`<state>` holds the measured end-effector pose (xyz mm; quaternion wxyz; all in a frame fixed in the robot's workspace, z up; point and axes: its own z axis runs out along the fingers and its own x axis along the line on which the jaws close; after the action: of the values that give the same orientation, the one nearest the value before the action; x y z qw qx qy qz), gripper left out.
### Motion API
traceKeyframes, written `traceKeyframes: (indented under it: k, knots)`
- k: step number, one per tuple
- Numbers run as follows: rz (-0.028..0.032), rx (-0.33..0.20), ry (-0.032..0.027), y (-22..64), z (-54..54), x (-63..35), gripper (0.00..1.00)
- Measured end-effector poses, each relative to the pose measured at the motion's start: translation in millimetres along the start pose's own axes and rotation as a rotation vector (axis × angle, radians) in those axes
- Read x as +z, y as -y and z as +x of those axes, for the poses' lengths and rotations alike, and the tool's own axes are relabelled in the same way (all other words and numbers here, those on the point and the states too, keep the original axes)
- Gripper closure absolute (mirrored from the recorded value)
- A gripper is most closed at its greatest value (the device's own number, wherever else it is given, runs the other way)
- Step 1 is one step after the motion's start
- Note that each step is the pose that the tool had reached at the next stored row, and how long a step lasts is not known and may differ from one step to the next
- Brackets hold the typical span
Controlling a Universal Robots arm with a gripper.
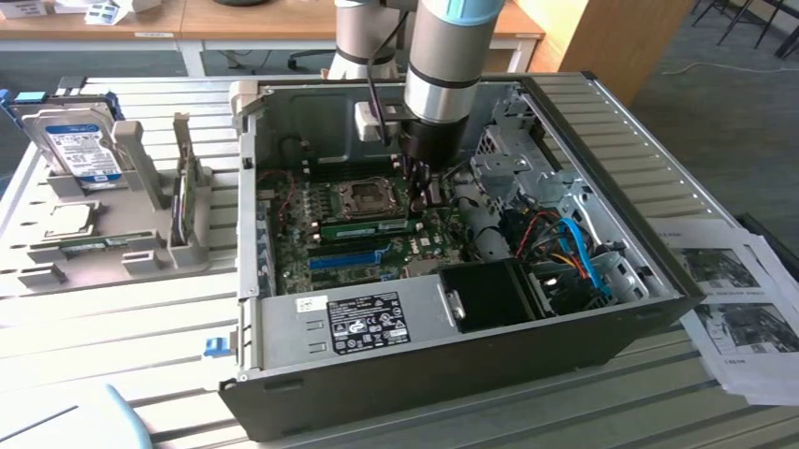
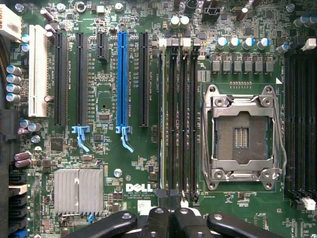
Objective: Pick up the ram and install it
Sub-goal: 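Press down the ram until it locks into place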
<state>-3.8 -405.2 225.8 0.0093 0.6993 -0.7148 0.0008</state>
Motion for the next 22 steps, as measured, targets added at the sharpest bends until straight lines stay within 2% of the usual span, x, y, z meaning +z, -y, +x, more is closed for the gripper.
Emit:
traceKeyframes:
  k: [22]
  knots:
    - [0.0001, 0.000, 0.0000, 0.0, 0.0, 1.2, 0.91]
